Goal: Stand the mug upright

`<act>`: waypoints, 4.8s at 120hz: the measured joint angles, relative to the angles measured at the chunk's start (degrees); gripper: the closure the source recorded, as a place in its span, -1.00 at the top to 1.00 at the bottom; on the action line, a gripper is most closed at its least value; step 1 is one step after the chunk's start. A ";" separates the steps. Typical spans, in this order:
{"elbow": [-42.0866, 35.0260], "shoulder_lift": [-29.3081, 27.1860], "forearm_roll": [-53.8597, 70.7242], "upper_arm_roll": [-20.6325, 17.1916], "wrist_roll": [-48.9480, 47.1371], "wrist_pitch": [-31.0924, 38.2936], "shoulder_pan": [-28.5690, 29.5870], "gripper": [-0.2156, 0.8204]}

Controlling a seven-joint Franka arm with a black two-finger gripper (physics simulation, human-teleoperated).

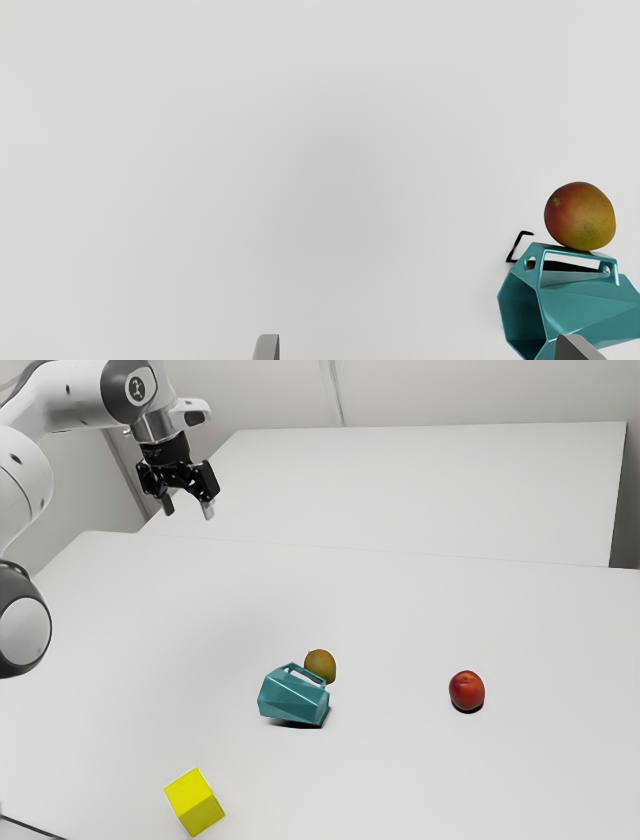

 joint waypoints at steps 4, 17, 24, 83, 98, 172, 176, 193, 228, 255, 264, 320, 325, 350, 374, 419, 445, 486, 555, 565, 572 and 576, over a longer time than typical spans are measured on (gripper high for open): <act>0.01 -0.04 0.00 -0.01 0.03 0.01 -0.01 0.58; 0.32 -0.12 0.12 -0.01 0.14 0.05 -0.01 0.58; 0.33 -0.16 0.21 0.07 0.20 -0.03 -0.17 0.58; -31.25 -12.68 -13.64 -0.44 2.70 11.06 0.24 0.58; -39.35 -15.15 -16.48 -0.45 4.87 16.41 0.31 0.58; -55.61 -14.45 -33.67 -0.45 20.36 28.48 -0.02 0.58; -55.86 -14.22 -34.66 -0.49 21.30 28.60 -0.14 0.58; -56.21 -13.08 -38.53 -0.61 25.19 28.93 -0.84 0.58; -58.51 -12.80 -45.36 -0.71 32.24 28.80 -1.44 0.58; -60.50 -13.84 -48.10 -0.71 36.00 28.75 -1.64 0.58; -61.02 -13.73 -49.88 -0.71 37.22 28.75 -1.87 0.58; -63.39 -13.17 -59.49 -0.90 43.57 28.44 -2.00 0.58; -63.61 -13.17 -59.72 -0.89 43.99 28.45 -1.93 0.58; -64.20 -13.26 -60.25 -0.90 45.72 28.75 -1.91 0.46; -64.32 -13.33 -60.55 -0.92 46.93 29.00 -2.01 0.21; -64.74 -13.42 -61.35 -0.92 48.72 29.12 -1.92 -0.36; -64.74 -13.87 -61.62 -1.04 49.26 29.32 -2.48 -0.71; -64.67 -19.17 -62.09 -3.26 49.43 30.66 -3.62 -0.86; -54.36 -25.38 -26.27 -7.20 39.60 36.95 -4.42 -0.87; -53.06 -24.89 -20.10 -7.21 37.51 37.42 -4.36 -0.87; -52.54 -24.14 -16.77 -7.16 36.19 37.65 -4.31 -0.87; -52.09 -23.42 -15.10 -7.15 35.49 37.75 -4.19 -0.87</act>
